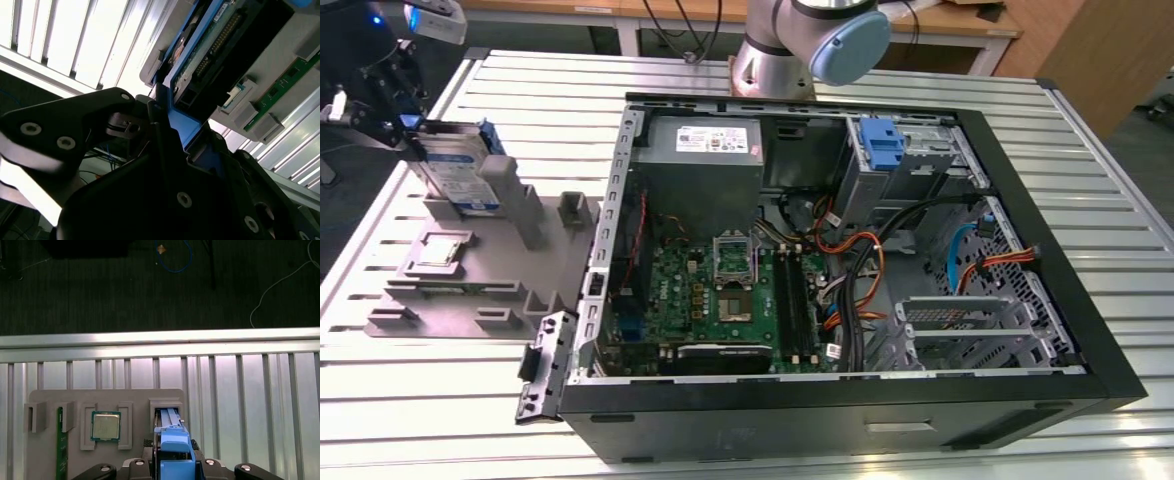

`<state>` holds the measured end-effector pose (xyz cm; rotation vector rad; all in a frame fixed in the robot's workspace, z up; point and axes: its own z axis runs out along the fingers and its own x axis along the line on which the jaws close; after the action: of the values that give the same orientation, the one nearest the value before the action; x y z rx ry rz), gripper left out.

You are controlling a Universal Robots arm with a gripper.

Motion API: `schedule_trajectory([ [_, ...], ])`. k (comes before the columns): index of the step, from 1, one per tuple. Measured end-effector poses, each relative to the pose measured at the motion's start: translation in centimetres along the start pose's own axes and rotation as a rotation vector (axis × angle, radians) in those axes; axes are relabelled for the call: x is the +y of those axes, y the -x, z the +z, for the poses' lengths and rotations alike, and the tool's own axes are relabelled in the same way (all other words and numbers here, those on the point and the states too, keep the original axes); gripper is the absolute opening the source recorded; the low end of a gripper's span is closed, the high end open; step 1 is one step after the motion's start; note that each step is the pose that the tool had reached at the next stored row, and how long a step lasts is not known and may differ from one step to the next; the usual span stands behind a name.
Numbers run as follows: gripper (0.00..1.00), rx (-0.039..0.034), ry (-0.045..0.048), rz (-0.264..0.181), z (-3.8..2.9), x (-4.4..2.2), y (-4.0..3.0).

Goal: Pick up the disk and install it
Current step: 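Pick up the disk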

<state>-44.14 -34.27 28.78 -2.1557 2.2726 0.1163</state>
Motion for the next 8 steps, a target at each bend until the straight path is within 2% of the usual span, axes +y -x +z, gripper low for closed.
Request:
schedule_trajectory([
  [3,0.37,-0.0002,-0.0003,0.0,-0.04,0.0,0.0],
  [8,0.37,0.0,-0.0001,0.0,-0.59,0.03,0.03],
])
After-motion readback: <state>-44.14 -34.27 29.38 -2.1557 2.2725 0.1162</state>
